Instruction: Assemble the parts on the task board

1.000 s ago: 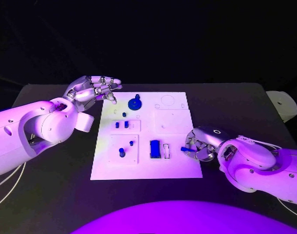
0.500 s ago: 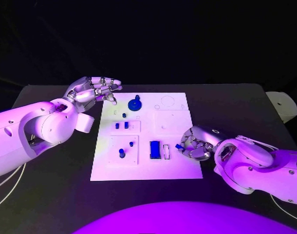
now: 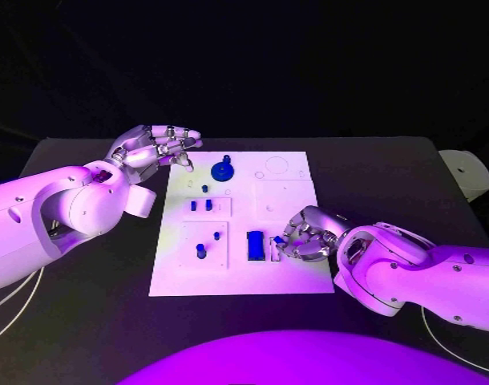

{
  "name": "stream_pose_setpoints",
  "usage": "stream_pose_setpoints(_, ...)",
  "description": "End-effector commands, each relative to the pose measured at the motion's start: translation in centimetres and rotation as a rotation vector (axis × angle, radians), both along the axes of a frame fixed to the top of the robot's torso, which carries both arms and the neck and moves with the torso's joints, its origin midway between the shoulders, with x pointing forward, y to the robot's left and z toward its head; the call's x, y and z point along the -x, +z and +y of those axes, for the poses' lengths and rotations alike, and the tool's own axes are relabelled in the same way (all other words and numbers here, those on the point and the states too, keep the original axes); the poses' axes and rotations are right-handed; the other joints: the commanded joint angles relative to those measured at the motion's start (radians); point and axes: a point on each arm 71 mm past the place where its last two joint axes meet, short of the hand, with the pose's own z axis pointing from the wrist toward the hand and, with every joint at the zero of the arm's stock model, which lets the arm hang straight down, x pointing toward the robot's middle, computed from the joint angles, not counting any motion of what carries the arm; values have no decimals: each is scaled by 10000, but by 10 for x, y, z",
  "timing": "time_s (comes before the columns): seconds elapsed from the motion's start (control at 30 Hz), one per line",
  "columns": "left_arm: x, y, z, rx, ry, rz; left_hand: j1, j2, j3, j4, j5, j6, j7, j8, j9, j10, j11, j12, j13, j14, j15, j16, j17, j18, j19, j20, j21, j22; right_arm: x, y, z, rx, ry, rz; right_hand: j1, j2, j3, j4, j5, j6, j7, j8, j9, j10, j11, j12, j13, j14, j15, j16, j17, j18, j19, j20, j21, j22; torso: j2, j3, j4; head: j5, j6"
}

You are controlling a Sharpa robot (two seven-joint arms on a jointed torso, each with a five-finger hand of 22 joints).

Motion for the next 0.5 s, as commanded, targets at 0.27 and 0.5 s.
stream_pose_setpoints(0.27,1,1,-3,72,-224,-50,-37,31,11,-73,9,56,-11,23,-14,-52,-14,47,-9,-66,-15,-1,-9,147,-70,-28,54,8,-2,-10,6,49,55,809,-470,-14,-220,231,13,211,-153,142,88,665,-81,69,2092,939,-82,39,2009,-141,807,-74,118,2422,-1,-2,0,25,-15)
stream_pose_setpoints(0.5,1,1,-3,69,-233,-42,-37,31,11,-73,9,56,-11,23,-14,-52,-14,47,-9,-66,-15,-1,-9,147,-70,-28,54,8,-4,-11,7,217,152,713,-693,-12,-343,345,-109,338,-210,257,154,679,-125,88,2107,945,-116,50,2042,-146,815,-99,146,2429,1,9,-3,40,-19)
